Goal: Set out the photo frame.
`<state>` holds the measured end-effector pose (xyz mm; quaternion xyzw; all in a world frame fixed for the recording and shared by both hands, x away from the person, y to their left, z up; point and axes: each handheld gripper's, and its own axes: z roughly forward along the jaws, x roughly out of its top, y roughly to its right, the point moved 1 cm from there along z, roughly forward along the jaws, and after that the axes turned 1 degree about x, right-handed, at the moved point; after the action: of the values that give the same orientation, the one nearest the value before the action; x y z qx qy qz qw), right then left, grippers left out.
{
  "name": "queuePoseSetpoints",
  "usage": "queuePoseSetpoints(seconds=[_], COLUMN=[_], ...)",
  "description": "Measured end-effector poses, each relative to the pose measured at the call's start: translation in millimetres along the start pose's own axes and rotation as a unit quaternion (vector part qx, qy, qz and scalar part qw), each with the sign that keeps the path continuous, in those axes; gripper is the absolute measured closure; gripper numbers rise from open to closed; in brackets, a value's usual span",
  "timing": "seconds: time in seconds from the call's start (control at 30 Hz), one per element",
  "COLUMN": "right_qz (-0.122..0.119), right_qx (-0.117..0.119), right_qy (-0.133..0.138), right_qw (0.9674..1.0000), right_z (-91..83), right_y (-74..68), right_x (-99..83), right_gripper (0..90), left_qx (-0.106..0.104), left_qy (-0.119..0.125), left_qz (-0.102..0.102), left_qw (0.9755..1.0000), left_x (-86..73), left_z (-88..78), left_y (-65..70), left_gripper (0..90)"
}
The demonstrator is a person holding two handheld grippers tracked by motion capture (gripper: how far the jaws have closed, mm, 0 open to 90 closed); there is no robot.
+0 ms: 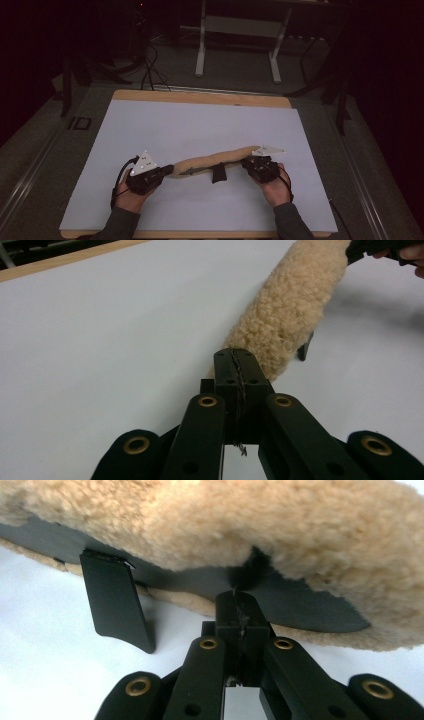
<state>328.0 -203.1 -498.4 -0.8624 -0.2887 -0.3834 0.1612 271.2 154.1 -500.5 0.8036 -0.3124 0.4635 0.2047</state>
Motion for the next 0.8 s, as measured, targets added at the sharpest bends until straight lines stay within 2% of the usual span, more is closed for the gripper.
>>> queuePoseSetpoints(seconds=[0.8], right_qz=[-0.008], right_qx=[0.004], right_qy=[-0.002], right_qw=[1.0000], right_z=[4.9], right_y=[-8.5], right_x=[11.4], right_gripper=[90.0], left_qx=[-0.021], left_qy=[-0.002], left_qz=[0.021], left_qw=[0.9996], left_x=[0.2], left_z=[1.3], left_y=[20.3], left_gripper=[90.0])
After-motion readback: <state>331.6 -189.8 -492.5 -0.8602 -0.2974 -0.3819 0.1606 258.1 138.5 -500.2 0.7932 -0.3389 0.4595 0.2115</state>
